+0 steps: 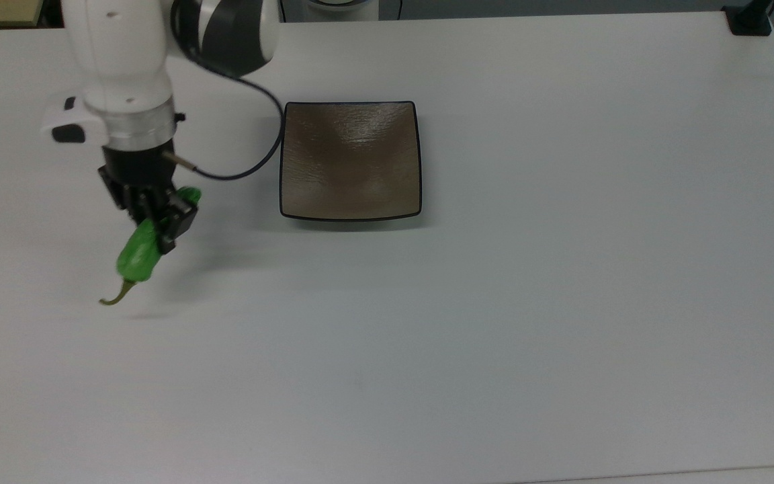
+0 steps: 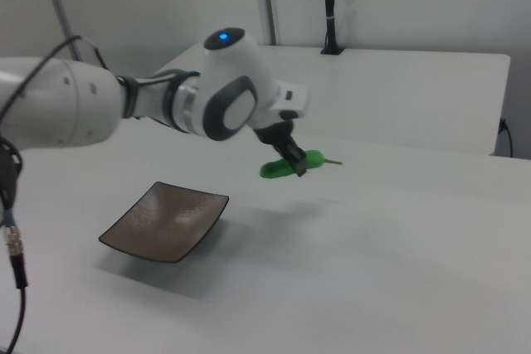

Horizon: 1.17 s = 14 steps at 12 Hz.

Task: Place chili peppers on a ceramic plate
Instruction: 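Lift the held chili pepper and carry it over the dark plate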

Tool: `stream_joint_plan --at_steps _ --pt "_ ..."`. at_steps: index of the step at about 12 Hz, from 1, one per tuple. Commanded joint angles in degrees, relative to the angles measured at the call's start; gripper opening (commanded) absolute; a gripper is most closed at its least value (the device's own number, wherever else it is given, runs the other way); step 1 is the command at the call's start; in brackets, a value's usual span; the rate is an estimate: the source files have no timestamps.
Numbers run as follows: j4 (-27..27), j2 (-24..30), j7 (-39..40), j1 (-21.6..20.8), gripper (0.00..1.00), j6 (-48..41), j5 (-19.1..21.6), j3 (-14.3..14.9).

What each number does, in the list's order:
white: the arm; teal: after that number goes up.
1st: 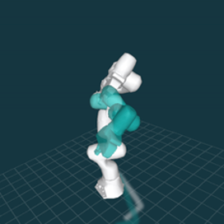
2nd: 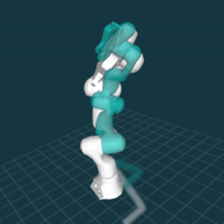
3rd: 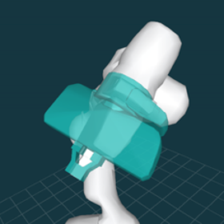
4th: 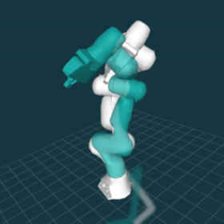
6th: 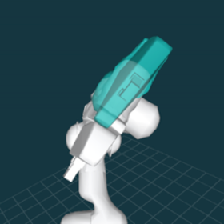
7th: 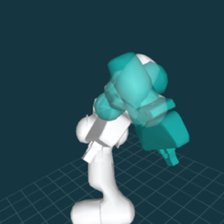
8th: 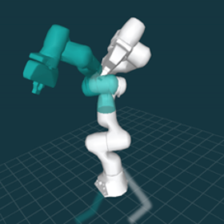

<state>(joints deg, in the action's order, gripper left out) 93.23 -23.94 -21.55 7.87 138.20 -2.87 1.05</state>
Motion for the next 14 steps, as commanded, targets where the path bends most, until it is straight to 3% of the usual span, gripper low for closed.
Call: stream_joint_plan --at_steps 1,9,14 --pt "6.52 8.98 0.46 -0.66 0.17 -8.01 -0.38 -2.71" --pt "18.89 22.43 0.97 -6.38 0.18 -16.03 0.67 -6.31" --pt "21.02 22.18 5.19 -6.9 0.18 -17.7 0.58 -8.34"
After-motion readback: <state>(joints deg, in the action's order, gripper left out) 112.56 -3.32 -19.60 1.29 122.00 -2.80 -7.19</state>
